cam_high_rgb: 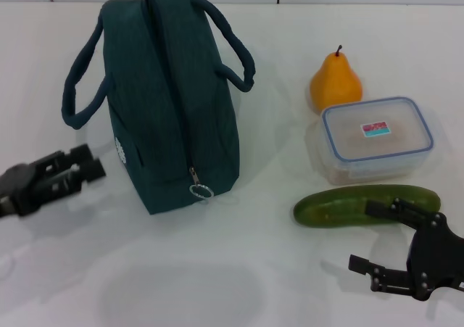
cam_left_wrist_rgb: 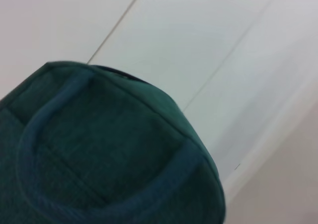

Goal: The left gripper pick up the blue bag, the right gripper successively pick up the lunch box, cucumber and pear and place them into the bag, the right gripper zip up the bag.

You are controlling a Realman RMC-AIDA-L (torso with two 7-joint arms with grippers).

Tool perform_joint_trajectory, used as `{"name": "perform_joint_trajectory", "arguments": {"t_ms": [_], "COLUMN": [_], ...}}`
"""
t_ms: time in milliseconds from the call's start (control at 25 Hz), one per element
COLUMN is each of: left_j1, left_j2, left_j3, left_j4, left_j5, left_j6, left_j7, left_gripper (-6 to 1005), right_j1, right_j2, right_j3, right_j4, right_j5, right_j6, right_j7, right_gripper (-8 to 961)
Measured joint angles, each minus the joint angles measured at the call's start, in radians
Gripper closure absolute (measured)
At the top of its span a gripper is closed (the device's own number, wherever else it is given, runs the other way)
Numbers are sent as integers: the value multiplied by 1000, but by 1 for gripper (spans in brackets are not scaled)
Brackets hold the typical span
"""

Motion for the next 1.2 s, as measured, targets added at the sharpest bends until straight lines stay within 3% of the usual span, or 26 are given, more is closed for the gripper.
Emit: {"name": "perform_joint_trajectory", "arguments": {"t_ms": [200, 600, 800, 1000, 1200], "left_j1": [-47, -97, -189, -285, -325], "left_j2": [22, 27, 16, -2, -12], "left_j3": [0, -15, 0, 62, 165], "left_j4": [58, 465, 712, 844, 914], "left_j5": [4, 8, 187, 403, 449], "left_j6": [-10, -74, -101, -101, -100], "left_j7": [-226, -679, -927, -1070, -1140], "left_gripper": [153, 154, 153, 153, 153], "right_j1": [0, 0, 3, 5, 5], "right_j2": [0, 0, 0, 0, 0], "right_j3": [0, 0, 0, 0, 0], "right_j4": [0, 0, 0, 0, 0], "right_j5": [0, 0, 0, 0, 10], "right_j6": [0, 0, 0, 0, 0], "right_j7": [1, 4, 6, 6, 6], "right_gripper": [95, 98, 100, 101, 103]}}
